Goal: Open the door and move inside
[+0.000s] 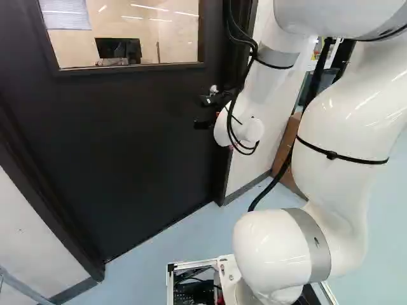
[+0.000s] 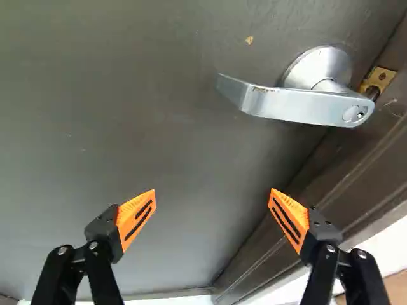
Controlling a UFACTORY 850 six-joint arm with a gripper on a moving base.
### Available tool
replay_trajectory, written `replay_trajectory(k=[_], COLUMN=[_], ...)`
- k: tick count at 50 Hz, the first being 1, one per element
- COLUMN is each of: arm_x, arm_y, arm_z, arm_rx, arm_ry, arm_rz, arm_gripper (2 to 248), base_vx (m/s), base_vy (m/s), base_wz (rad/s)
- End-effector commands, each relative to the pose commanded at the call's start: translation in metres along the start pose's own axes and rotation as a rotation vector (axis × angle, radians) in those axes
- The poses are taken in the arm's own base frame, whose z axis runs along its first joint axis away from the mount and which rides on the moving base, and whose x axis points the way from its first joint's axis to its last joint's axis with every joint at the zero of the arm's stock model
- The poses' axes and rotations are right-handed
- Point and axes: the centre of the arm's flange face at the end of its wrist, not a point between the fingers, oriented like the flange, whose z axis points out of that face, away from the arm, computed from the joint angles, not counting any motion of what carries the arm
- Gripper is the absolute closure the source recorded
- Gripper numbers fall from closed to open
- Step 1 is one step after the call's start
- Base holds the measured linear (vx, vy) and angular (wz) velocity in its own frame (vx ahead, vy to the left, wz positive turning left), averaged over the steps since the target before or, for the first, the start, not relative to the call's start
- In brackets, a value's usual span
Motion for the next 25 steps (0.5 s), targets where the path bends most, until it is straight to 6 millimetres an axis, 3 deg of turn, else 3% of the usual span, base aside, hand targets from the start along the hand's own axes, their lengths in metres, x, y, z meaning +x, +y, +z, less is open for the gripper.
replay_trajectory(k=[25], arm_x=[0.007], arm_y=[0.004], arm_z=[0.022], arm_rx=[0.044], arm_ry=[0.039], arm_rz=[-0.036], arm_gripper=[3], base_vx=[0.0], base_vy=[0.0], base_wz=[0.0])
